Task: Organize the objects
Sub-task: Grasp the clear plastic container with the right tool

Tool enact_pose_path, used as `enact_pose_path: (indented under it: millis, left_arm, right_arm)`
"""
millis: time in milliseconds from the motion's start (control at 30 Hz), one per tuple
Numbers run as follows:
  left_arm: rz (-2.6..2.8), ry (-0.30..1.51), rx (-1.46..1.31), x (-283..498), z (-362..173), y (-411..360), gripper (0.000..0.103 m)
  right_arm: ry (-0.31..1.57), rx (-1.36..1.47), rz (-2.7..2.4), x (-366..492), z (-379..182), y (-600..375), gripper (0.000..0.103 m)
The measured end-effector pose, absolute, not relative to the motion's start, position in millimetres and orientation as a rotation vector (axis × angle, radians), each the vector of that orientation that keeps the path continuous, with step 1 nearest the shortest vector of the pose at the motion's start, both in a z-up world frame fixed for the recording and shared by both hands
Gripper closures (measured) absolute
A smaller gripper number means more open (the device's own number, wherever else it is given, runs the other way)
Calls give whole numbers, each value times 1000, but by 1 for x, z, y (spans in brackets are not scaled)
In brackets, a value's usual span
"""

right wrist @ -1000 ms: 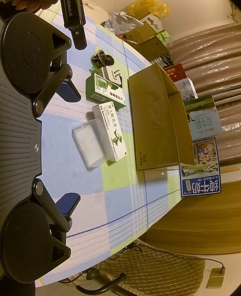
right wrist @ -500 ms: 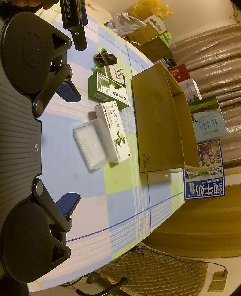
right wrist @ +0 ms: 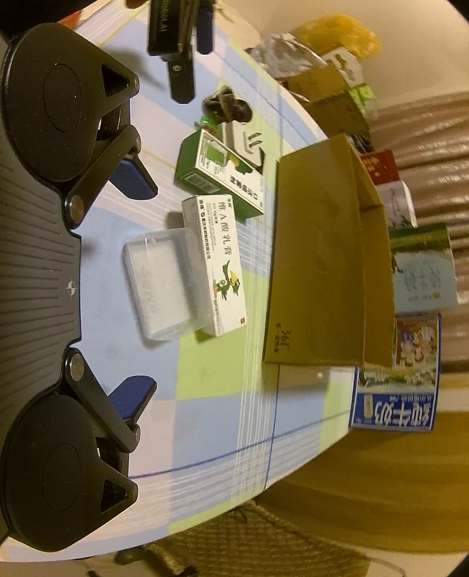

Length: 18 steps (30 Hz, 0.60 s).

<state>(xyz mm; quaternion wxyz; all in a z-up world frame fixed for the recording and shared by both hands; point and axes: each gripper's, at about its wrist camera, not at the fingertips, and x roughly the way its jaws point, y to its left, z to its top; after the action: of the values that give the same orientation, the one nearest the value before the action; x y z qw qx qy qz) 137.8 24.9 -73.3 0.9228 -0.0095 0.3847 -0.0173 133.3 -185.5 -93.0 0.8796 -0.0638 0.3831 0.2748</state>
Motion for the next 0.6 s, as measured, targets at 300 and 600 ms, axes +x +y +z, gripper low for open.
enact_pose_path:
  millis: [300,600]
  left_arm:
    - [-75,800,-8,159,-85,23,1]
    - [-111,804,-8,174,-92,15,5]
  right_arm:
    - [784,-285,647,155,-115,-170,2]
    - [822,-301,671,172,-129,-159,13]
